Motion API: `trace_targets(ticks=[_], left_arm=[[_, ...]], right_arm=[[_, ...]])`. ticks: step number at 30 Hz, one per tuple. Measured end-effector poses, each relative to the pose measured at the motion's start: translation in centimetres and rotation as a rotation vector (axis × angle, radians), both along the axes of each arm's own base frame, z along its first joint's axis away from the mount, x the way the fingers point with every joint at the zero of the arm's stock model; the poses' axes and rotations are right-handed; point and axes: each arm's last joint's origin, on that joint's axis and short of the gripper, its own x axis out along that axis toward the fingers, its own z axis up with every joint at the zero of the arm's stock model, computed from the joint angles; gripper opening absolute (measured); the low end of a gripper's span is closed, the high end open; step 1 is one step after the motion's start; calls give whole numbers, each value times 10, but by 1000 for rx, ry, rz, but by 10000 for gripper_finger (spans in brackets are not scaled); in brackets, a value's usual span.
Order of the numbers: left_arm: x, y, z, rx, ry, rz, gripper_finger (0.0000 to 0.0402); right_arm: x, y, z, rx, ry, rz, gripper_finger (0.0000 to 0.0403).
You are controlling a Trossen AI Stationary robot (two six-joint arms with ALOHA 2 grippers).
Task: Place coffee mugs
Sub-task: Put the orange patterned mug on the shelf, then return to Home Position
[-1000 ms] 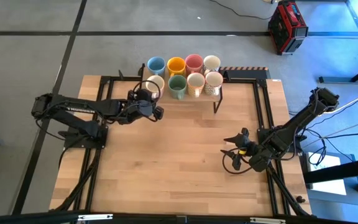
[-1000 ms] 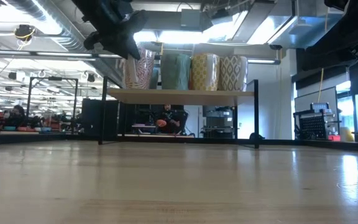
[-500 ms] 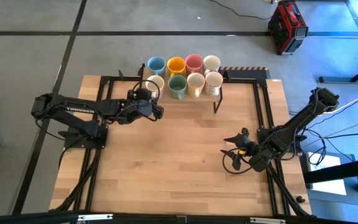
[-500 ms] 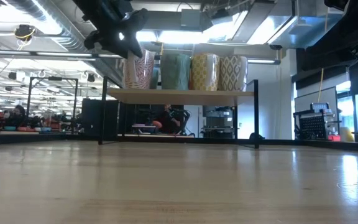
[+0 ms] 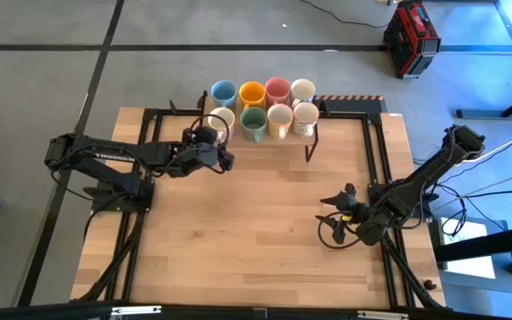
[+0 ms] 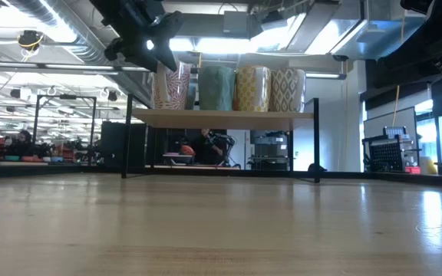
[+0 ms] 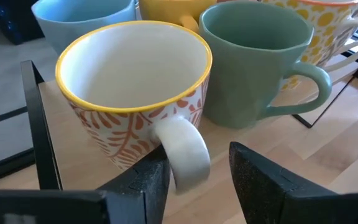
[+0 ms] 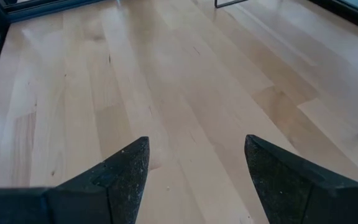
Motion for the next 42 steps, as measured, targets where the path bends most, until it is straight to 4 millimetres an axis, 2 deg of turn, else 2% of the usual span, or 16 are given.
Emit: trace_targets(ticks=[16,27,36,42], left_arm=[[-2,0,2,-10,0,-19,184],[-7,-1,26,28,-21,-45,185],[-9,-1,31,39,-15,-67,185],[-18,-7,47,15,-119,-130,185]], right_arm=[[0,0,0,10,-2,-6,254],[0,0,-1,32,9,2,254],[0,0,-1,30,14,4,254],[-1,0,-1,31,14,4,254]])
